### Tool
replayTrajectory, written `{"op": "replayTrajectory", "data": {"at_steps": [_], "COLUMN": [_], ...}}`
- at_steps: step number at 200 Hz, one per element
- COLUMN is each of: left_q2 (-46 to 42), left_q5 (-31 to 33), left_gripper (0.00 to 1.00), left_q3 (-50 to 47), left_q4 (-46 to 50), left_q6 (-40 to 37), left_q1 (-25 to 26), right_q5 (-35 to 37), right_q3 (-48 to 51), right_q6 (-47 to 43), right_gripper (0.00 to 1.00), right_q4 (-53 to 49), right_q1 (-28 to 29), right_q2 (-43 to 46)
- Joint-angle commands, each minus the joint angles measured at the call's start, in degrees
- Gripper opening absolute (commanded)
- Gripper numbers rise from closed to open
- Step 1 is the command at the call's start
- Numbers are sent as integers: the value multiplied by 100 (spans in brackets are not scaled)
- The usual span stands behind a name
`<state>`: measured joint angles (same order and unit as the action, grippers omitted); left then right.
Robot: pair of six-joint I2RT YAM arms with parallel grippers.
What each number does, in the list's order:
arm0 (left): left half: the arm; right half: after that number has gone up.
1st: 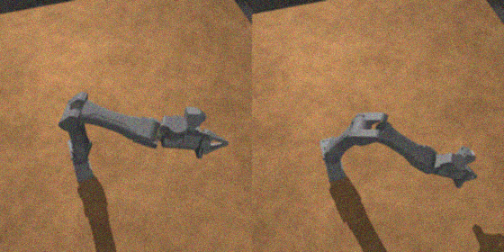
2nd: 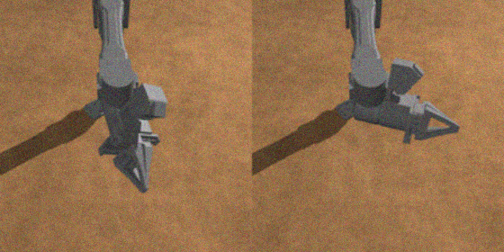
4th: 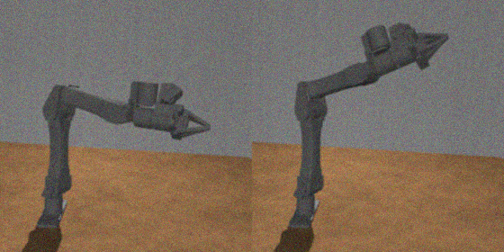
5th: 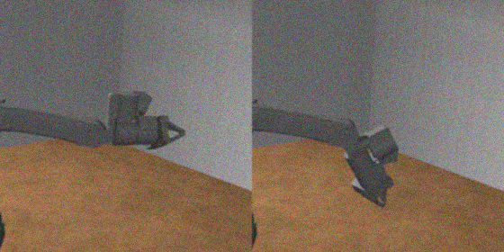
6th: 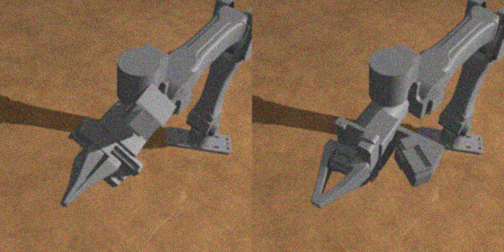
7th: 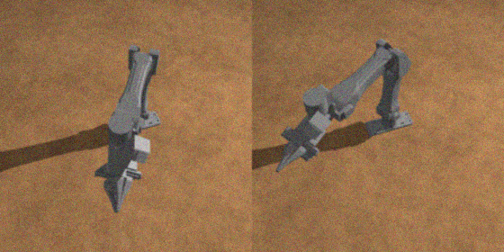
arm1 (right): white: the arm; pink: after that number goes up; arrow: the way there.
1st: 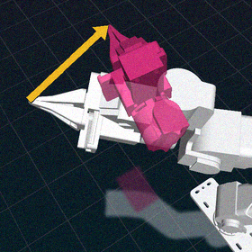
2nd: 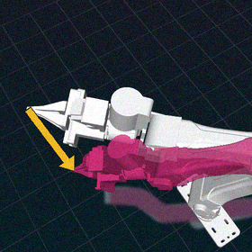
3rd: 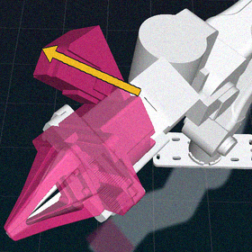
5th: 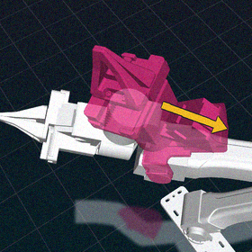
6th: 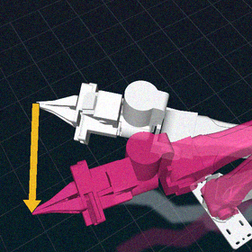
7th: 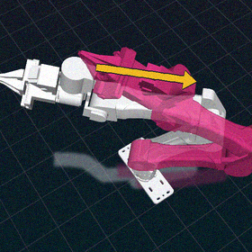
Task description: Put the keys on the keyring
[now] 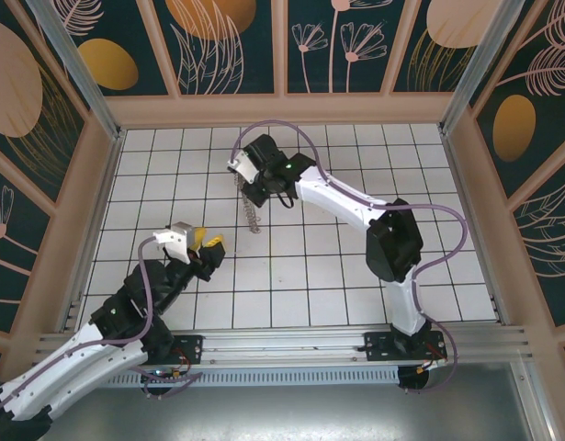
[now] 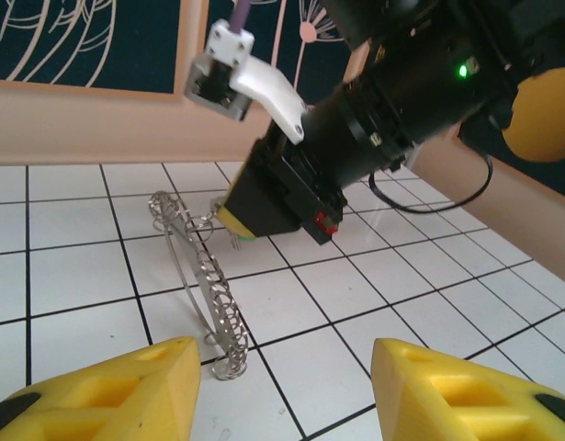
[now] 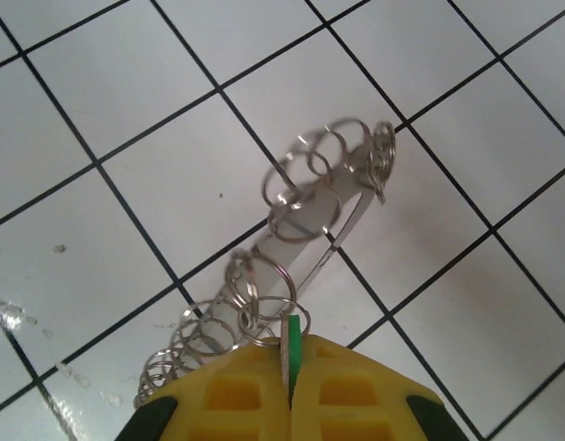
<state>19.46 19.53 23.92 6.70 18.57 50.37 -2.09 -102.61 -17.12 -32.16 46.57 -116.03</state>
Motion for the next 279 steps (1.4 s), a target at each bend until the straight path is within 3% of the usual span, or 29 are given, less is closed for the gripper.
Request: {"op": "replayTrajectory", "data": {"at_steps": [1, 58, 107, 184, 203, 252, 279], "left_q2": [-2, 434, 349, 358, 352, 413, 604], "left_q5": [61, -286, -406, -510, -508, -553, -681], "left_gripper": [51, 51, 51, 52, 53, 53, 54], "left_q3": [-96, -73, -46, -195, -236, -300, -275], "left_q4": [-79, -352, -238, -537, -581, -720, -758], "left_q6": [40, -33, -52, -124, -139, -132, -152], "left_q1": [-3, -7, -8, -6, -2, -6, -3], "right_q5": [-161, -243, -781, -1047, -1154, -1162, -987], "right_q3": [718, 2985, 4499, 6188, 6438, 6971, 7266], "right_q6": [431, 1198, 1993, 3269, 3489, 4028, 4255], "right_gripper": [0, 0, 0, 0, 6, 12, 21], "right_q4": [431, 1364, 1921, 2552, 2645, 2774, 2725], "right_q1": [-140, -508, -855, -851, -828, -477, -327], "right_q2": [513, 1670, 2273, 3008, 3107, 3490, 3824]}}
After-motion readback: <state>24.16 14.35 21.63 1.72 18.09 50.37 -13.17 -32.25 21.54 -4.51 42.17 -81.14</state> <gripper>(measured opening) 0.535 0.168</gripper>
